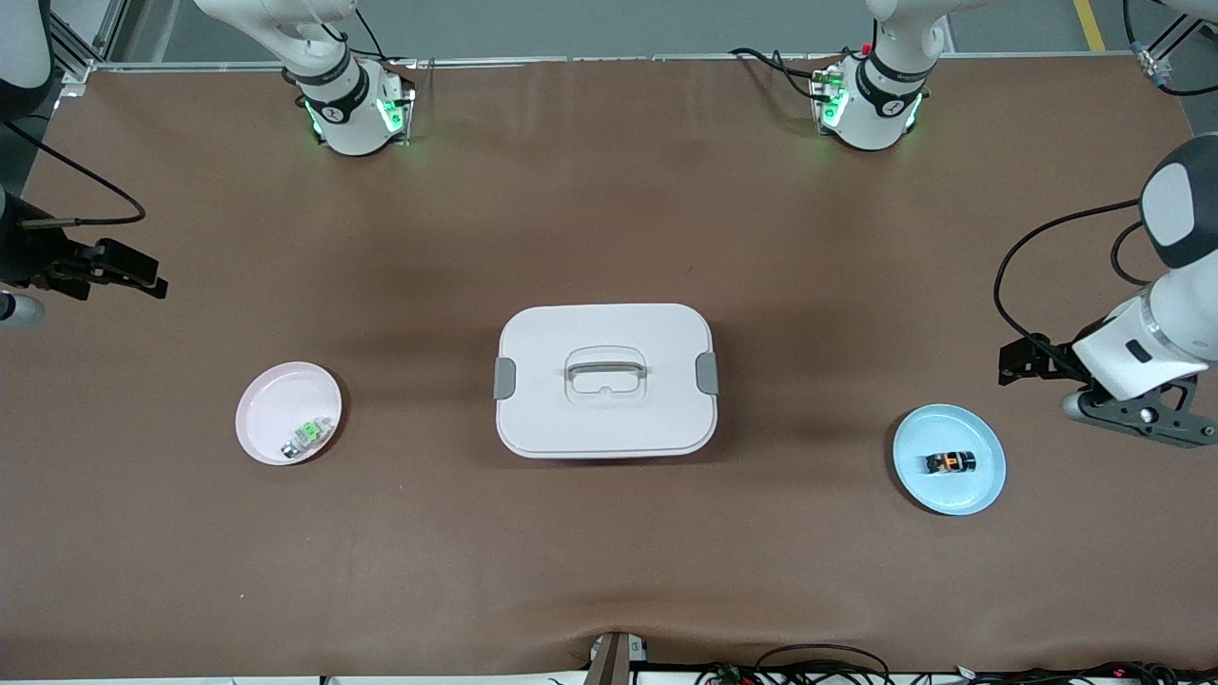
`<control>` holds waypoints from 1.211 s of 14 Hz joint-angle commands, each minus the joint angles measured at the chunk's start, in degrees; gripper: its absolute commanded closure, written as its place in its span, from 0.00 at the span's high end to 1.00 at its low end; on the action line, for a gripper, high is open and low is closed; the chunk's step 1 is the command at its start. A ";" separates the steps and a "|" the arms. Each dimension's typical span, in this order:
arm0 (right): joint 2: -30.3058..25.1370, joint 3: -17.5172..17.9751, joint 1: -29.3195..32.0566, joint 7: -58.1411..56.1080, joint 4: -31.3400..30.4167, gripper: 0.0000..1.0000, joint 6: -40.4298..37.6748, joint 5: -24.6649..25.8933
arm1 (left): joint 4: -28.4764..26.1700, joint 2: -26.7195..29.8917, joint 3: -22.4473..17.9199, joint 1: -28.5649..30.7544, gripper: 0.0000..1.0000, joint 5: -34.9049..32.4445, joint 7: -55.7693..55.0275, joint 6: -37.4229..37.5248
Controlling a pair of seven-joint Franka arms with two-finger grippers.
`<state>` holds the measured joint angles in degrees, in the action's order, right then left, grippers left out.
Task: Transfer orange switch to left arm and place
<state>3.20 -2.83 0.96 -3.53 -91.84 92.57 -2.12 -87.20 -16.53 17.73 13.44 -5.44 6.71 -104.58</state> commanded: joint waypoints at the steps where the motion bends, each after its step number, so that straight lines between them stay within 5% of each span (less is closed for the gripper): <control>1: -1.61 -0.33 -0.43 0.89 -1.85 1.00 1.29 -0.26 | -1.48 3.43 3.35 0.18 1.00 -0.27 -12.38 4.80; 4: -1.61 -0.33 -0.52 0.89 -1.77 1.00 1.47 -0.26 | -1.39 4.57 6.61 0.27 1.00 -1.76 -23.57 9.12; 9: -1.53 -0.33 0.54 0.89 -1.33 1.00 1.65 -0.26 | 1.95 5.98 5.56 0.89 1.00 -1.68 -22.63 10.36; 14: -1.53 -0.25 2.03 0.89 -0.45 1.00 0.77 -0.43 | -1.99 12.91 -0.75 -5.42 1.00 -1.06 -21.13 12.56; 17: -1.61 -0.33 2.29 0.80 -0.45 1.00 0.94 -0.87 | -6.65 17.31 -7.96 -11.68 1.00 -0.36 -20.87 11.77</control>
<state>2.64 -3.50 2.62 -3.24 -91.97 93.72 -2.11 -88.67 -3.97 13.60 4.52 -6.31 -15.06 -91.98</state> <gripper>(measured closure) 0.000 0.000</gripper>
